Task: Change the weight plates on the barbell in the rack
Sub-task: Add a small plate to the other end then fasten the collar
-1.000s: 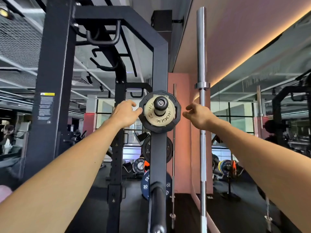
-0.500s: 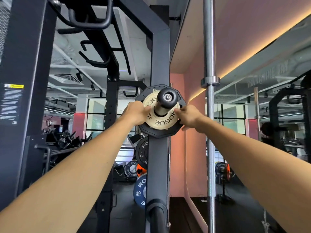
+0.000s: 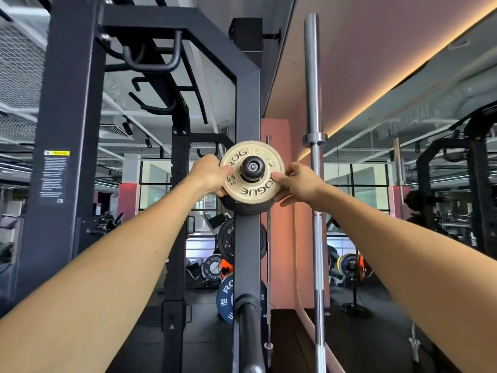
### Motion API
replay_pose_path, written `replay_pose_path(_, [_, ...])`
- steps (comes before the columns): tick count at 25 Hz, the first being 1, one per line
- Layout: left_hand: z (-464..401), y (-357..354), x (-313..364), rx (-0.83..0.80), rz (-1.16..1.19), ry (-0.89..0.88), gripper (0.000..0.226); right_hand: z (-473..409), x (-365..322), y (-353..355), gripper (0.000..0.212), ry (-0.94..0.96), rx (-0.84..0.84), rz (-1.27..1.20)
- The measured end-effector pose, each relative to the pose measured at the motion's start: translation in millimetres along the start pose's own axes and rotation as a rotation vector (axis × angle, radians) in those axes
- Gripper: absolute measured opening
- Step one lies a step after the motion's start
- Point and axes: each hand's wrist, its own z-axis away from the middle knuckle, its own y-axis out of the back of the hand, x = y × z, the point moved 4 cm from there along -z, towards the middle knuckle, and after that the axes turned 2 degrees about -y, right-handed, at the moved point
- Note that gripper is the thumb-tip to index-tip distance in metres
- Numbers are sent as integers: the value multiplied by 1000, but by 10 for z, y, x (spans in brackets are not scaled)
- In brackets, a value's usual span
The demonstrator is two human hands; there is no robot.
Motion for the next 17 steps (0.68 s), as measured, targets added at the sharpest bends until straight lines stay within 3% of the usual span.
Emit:
replay_pose_path(8, [1084, 646, 380, 7, -69, -10, 15, 1035, -535, -77, 18, 25, -87, -32])
replay_pose_path(17, [1958, 1907, 113, 105, -169, 99, 24, 1444, -1171, -1112, 20, 73, -286, -179])
